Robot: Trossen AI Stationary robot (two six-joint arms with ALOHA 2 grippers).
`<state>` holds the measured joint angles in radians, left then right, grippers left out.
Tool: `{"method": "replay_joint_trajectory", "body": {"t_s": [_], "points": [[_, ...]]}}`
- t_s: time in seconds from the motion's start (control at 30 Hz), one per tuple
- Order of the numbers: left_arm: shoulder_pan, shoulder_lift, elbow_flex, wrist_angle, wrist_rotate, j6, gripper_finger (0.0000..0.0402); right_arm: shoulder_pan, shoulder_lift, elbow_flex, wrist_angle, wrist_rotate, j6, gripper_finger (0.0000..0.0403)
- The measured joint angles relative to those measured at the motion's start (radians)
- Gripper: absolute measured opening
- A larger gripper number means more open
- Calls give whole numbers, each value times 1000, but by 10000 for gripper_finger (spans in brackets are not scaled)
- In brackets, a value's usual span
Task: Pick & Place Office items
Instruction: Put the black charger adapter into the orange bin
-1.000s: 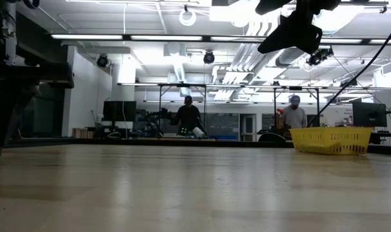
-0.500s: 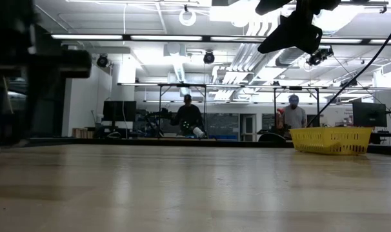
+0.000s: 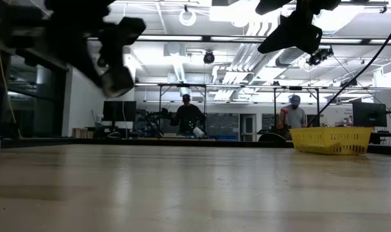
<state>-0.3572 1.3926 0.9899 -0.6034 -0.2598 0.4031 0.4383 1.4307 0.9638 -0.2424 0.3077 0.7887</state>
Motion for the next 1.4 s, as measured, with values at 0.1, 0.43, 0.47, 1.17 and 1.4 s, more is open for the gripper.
{"method": "replay_joint_trajectory", "body": {"t_s": [0.1,0.43,0.47,1.17,1.4], "points": [[21,0,12,67,-37,-9,148,0,0,0,0,0,0,274],[46,8,12,397,-118,-59,148,0,0,0,0,0,0,274],[43,12,12,418,-127,-74,148,0,0,0,0,0,0,274],[14,223,11,727,-182,-424,148,0,0,0,31,0,0,274],[0,223,11,749,-182,-419,148,0,0,0,39,0,0,274]]}}
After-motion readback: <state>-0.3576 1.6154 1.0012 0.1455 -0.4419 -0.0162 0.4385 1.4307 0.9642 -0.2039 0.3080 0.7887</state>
